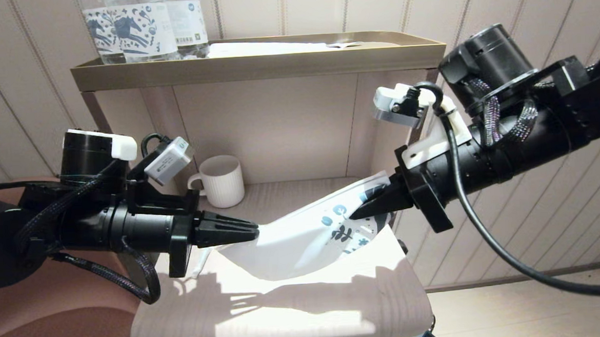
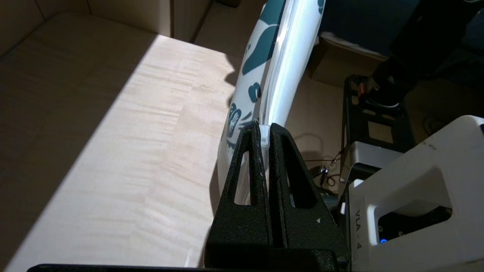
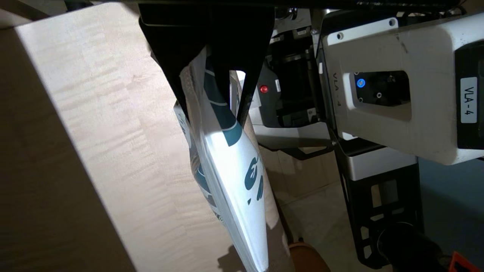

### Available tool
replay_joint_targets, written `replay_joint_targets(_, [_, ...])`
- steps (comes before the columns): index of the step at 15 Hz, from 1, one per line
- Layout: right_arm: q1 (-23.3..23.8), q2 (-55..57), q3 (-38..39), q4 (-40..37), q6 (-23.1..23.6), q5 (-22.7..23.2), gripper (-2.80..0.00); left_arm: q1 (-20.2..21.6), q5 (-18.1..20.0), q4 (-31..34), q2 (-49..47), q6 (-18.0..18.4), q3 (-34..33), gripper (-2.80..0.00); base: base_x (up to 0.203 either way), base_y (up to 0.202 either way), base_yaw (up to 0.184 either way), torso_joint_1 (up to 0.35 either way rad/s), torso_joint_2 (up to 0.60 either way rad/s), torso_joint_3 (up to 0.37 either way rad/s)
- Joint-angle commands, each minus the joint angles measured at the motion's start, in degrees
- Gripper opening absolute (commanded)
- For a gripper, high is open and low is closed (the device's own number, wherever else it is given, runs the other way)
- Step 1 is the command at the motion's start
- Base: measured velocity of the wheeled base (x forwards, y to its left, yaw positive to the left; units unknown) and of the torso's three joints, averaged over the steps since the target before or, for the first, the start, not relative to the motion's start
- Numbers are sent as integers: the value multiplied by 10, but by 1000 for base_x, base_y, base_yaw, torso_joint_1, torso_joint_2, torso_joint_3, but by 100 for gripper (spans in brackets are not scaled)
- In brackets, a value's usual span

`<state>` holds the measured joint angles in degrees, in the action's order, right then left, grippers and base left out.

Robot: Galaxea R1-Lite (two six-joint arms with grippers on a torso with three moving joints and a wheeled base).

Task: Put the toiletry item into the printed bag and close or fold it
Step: Open the storage bag

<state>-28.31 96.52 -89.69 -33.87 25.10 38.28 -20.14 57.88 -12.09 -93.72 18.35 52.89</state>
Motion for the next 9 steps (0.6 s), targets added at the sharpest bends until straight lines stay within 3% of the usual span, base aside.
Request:
replay_joint_targets(1, [7, -7, 1, -1, 1, 3, -280, 0, 3, -1, -7, 1, 0, -280, 0, 0, 0, 0, 0, 0])
replay_joint_targets(9, [31, -27, 13, 1, 4, 17, -280, 0, 3, -5, -16, 1, 6, -280, 0, 0, 0, 0, 0, 0])
